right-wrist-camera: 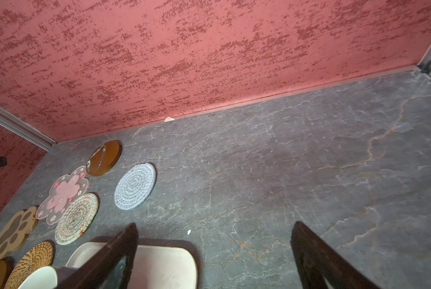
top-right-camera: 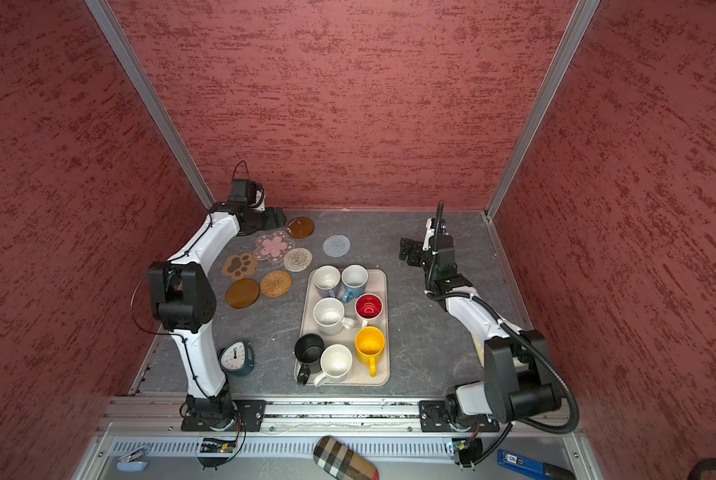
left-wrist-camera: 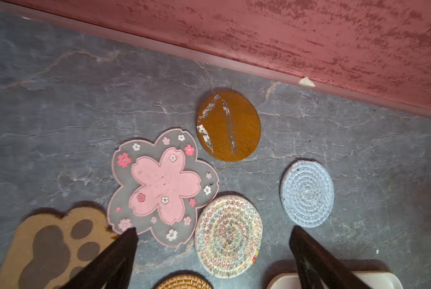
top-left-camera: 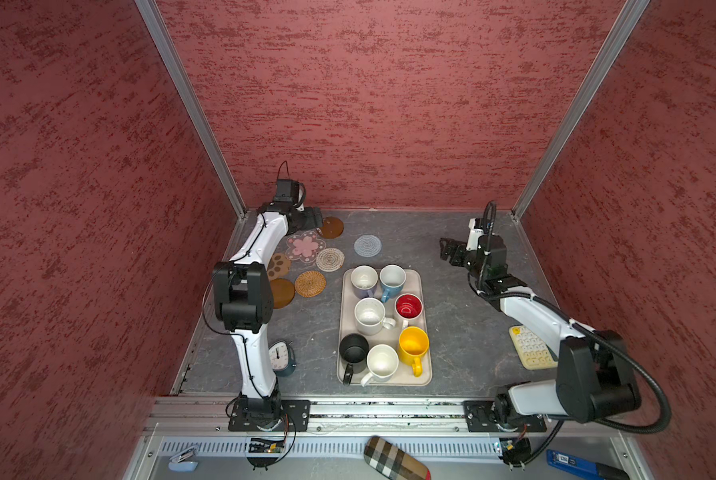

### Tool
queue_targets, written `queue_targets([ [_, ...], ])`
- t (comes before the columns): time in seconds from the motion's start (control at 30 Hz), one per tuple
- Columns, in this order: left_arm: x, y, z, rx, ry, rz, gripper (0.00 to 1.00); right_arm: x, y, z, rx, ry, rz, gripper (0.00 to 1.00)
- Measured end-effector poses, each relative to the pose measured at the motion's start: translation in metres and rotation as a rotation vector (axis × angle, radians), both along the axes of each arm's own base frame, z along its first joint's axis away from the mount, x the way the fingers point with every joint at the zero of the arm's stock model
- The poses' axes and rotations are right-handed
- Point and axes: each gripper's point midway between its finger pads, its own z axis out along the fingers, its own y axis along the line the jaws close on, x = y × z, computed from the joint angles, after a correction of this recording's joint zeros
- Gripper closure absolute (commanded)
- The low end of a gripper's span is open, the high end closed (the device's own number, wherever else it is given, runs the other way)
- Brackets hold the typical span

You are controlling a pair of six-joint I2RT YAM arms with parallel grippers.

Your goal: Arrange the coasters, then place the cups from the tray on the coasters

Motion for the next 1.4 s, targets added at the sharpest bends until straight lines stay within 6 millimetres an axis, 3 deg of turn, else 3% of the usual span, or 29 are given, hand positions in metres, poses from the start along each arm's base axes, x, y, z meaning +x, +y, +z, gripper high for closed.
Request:
queue_targets([
  [0.27, 0.034, -0.014, -0.057, -0.04, 0.077, 0.0, 0.27, 0.018, 0.015, -0.018, 0.018, -0.003, 0.038, 0.04],
  [0.67, 0.088, -0.019, -0.087, -0.041, 0.047, 0.025, 0.31, 0.024, 0.022, -0.005, 0.034, -0.071, 0.058, 0.03],
  [1.0, 0.094, -0.024, -0.113, -0.054, 0.081, 0.042, 0.31, 0.023, 0.03, -0.002, 0.043, -0.086, 0.086, 0.03],
  [1.4, 0.096, -0.042, -0.123, -0.071, 0.089, 0.02, 0.34, 0.021, 0.036, -0.003, 0.044, -0.084, 0.099, 0.03],
])
